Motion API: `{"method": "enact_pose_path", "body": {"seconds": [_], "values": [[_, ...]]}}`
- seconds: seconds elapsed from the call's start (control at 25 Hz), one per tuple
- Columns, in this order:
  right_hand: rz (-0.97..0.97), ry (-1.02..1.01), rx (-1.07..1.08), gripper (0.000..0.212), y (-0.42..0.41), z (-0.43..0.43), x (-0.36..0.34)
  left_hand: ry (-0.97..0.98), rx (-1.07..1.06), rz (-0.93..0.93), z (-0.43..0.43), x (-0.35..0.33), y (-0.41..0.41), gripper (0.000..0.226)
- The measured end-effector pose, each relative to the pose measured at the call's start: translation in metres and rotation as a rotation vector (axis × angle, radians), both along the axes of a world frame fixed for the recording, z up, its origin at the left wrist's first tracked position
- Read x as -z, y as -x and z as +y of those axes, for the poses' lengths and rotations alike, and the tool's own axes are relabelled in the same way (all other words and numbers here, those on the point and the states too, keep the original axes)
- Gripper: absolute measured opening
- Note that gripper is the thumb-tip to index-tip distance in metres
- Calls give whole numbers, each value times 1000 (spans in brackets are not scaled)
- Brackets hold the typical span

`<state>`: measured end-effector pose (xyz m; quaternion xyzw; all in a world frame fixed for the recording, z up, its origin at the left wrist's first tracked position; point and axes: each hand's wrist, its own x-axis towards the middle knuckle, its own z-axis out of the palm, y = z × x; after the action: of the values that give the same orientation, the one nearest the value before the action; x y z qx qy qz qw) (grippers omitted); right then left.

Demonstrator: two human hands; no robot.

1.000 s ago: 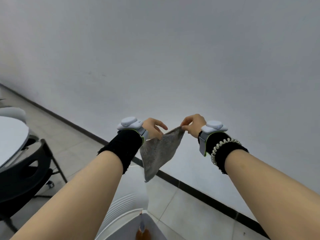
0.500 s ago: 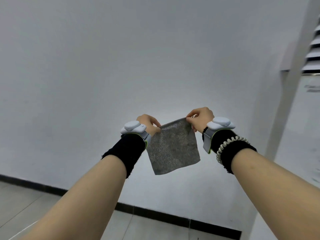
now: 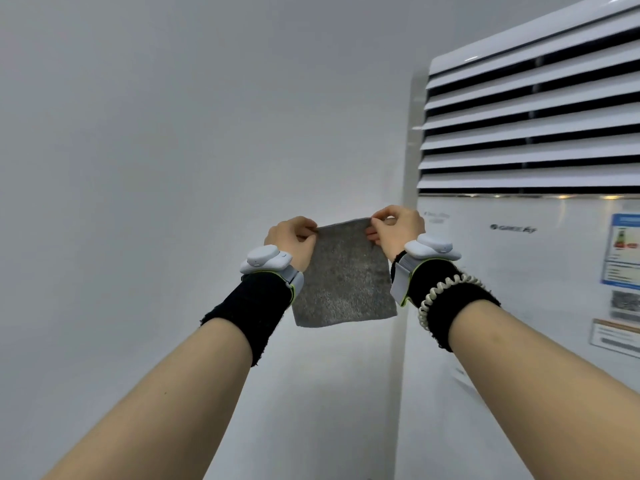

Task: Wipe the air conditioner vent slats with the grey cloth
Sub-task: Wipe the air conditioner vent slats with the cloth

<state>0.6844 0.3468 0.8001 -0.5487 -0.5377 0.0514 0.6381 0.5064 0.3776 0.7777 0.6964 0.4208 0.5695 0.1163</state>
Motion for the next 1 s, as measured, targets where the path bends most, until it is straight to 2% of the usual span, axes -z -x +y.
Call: {"method": "enact_pose_path", "body": {"seconds": [0.08,0.2,0.28,0.6,0.76,0.88,1.0], "values": [[-4,-44,66,30,-25,-7,-9,-58,71,43,2,-9,-28,33],[-30,-92,141,12,-52,-17,-20,-111,135,103,4,-24,-61,44],[-50,-119,197,11,-69,-20,-26,-108,198,143,9,-33,-82,50],[-182,-151,369,27,-118,-11,-44,-183,380,213,53,-55,-160,67],[-214,-158,437,35,-141,17,-51,-218,535,183,95,-60,-196,80],[-242,-169,496,39,-153,35,-52,-251,557,180,124,-64,-215,76],[-349,-170,615,44,-160,49,-50,-239,586,192,149,-64,-235,66]]}}
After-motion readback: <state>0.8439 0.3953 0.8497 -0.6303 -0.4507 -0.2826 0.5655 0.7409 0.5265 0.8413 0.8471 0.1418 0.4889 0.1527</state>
